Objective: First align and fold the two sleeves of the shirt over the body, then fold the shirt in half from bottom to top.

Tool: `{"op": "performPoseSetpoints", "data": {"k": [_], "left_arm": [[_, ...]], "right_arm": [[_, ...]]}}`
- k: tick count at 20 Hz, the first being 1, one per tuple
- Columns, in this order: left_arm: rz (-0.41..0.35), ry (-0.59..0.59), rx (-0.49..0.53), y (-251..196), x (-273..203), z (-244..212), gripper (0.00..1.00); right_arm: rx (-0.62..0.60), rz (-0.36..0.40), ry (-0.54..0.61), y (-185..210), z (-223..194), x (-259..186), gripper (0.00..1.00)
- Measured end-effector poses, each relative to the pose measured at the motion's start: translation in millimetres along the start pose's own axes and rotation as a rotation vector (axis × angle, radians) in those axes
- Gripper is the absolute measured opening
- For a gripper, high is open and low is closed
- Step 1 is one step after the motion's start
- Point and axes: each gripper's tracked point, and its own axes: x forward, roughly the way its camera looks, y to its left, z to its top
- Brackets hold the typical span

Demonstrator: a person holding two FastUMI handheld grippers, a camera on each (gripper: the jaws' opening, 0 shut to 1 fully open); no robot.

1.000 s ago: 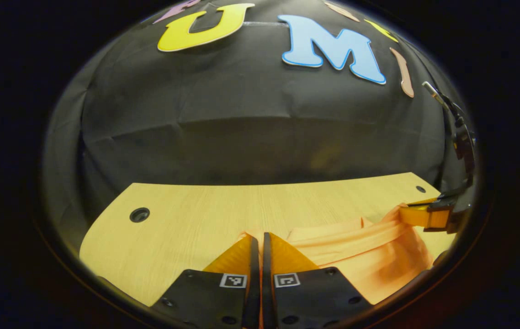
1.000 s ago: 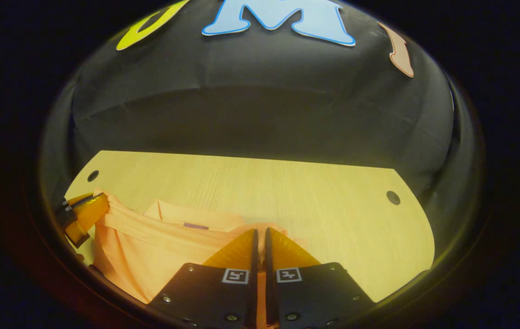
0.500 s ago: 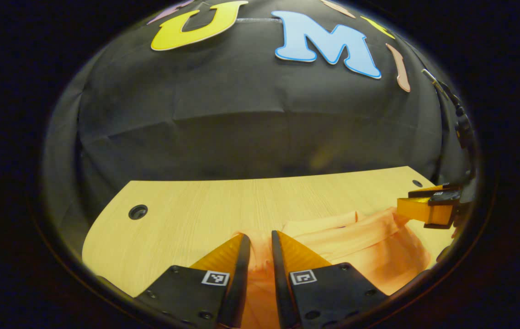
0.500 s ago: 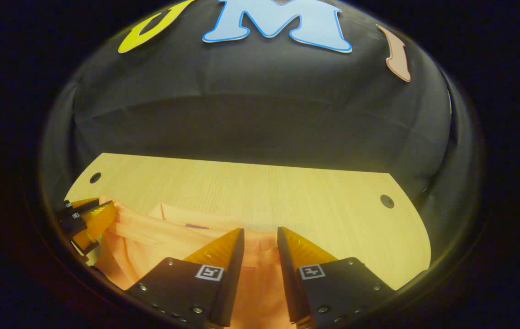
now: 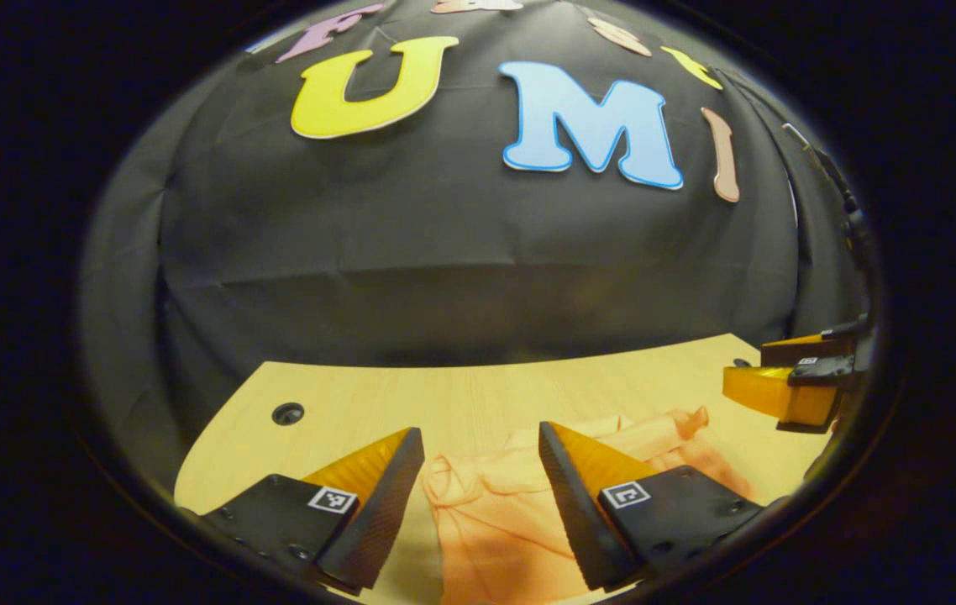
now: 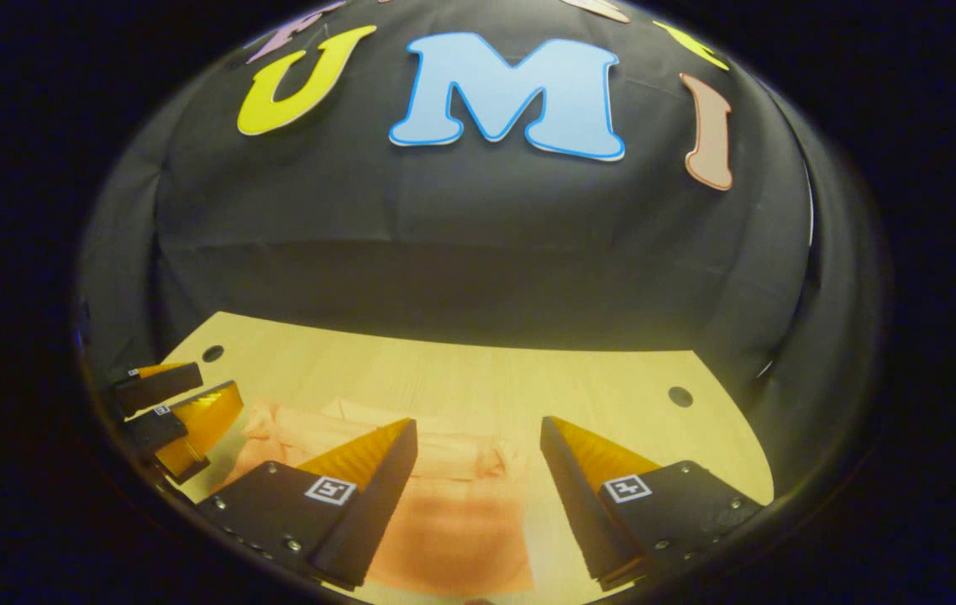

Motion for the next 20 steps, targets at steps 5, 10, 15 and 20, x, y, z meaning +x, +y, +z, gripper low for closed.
{"op": "performPoseSetpoints", "data": {"k": [5,10,15,20], "left_arm": [[0.022,-0.084,-0.005,-6,-51,41,0.93],[0.037,-0.173,-0.009,-24,-113,71,0.93],[0.064,-0.25,-0.015,-44,-179,85,0.94],[0.108,-0.307,-0.024,-57,-248,86,0.93]], "right_arm": [[-0.013,0.02,-0.103,-3,32,-56,0.91],[-0.036,0.042,-0.206,-7,53,-115,0.92],[-0.045,0.063,-0.293,-11,54,-174,0.92],[-0.071,0.084,-0.351,-20,41,-225,0.92]]}}
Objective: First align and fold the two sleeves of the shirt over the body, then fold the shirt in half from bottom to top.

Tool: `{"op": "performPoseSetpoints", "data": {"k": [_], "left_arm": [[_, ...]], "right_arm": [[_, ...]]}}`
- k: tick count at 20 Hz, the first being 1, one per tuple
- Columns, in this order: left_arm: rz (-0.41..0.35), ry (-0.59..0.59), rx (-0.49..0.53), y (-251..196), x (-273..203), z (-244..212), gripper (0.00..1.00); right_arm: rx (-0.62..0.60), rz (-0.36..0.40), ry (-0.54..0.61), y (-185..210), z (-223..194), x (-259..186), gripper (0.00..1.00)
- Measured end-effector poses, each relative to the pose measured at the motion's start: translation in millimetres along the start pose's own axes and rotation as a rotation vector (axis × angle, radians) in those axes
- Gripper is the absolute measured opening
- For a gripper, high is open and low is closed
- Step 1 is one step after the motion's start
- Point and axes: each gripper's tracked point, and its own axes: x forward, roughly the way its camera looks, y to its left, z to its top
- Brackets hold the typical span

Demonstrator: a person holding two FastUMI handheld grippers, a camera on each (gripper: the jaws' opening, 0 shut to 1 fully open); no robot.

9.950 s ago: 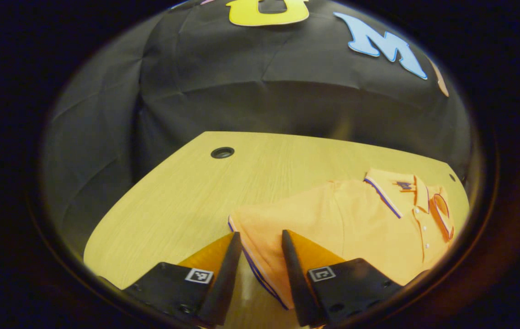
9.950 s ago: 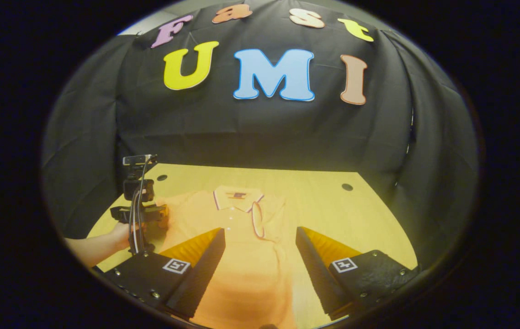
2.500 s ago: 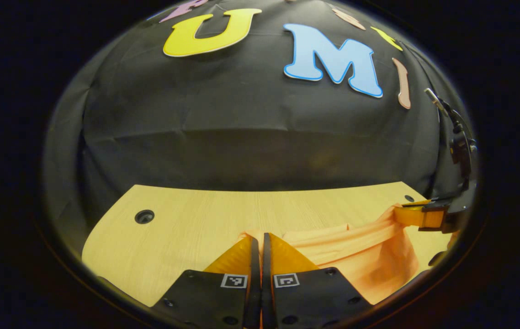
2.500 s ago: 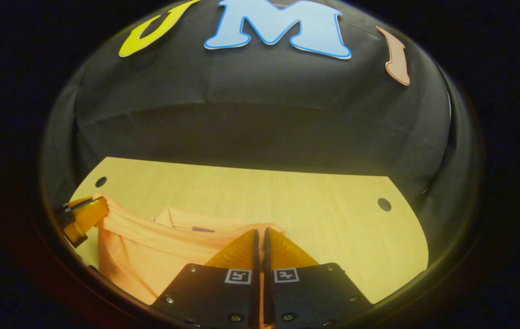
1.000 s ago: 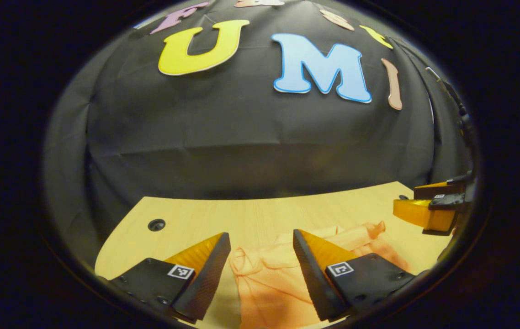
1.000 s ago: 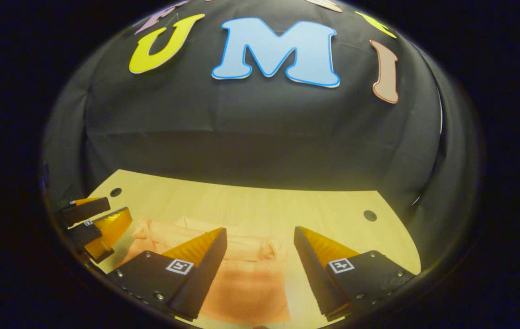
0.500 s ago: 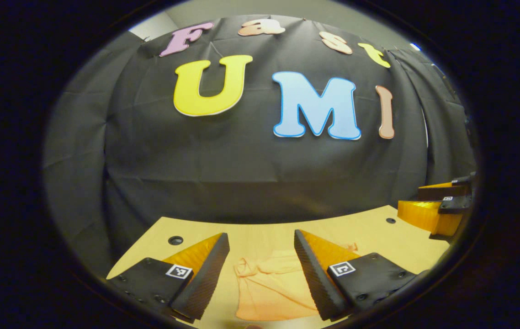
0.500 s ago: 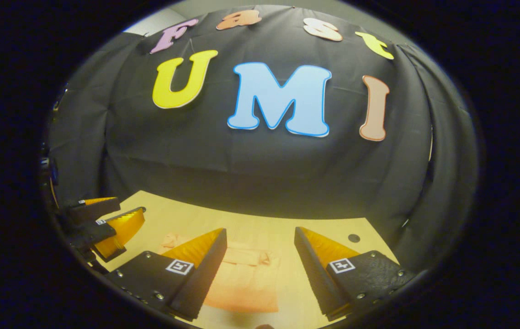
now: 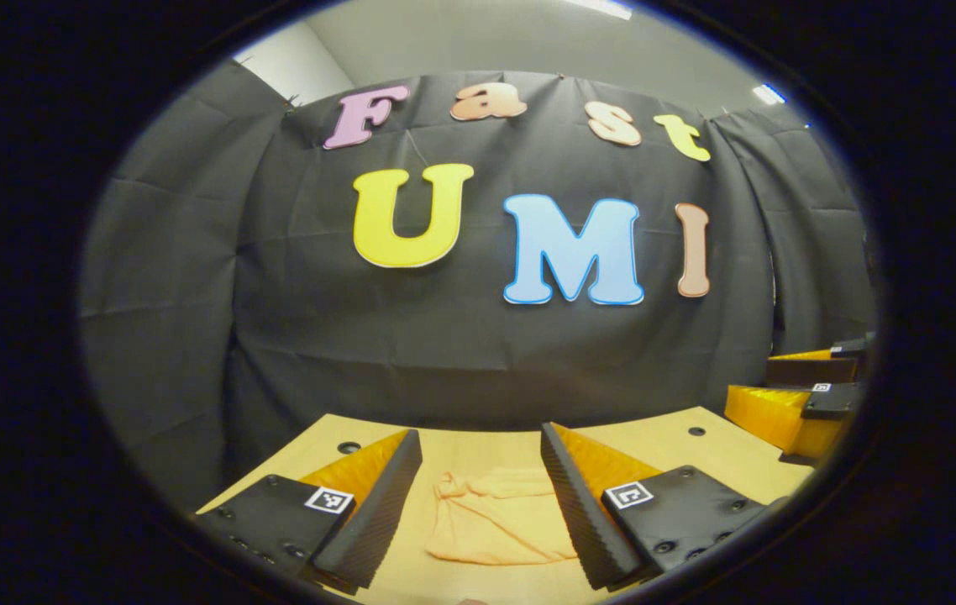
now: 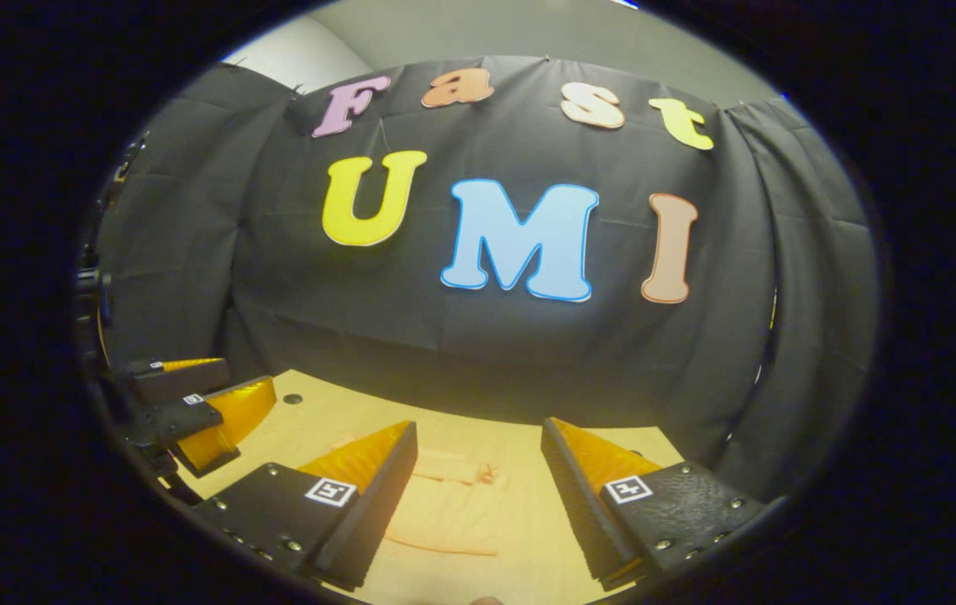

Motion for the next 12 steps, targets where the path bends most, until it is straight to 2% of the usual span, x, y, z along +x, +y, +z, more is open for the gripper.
{"op": "performPoseSetpoints", "data": {"k": [7,12], "left_arm": [[0.004,-0.076,0.017,-12,-69,31,0.93],[-0.037,-0.098,0.012,-18,-81,40,0.92]], "right_arm": [[0.001,-0.039,-0.046,-17,4,-54,0.92],[0.02,-0.093,-0.051,-26,9,-68,0.92]]}}
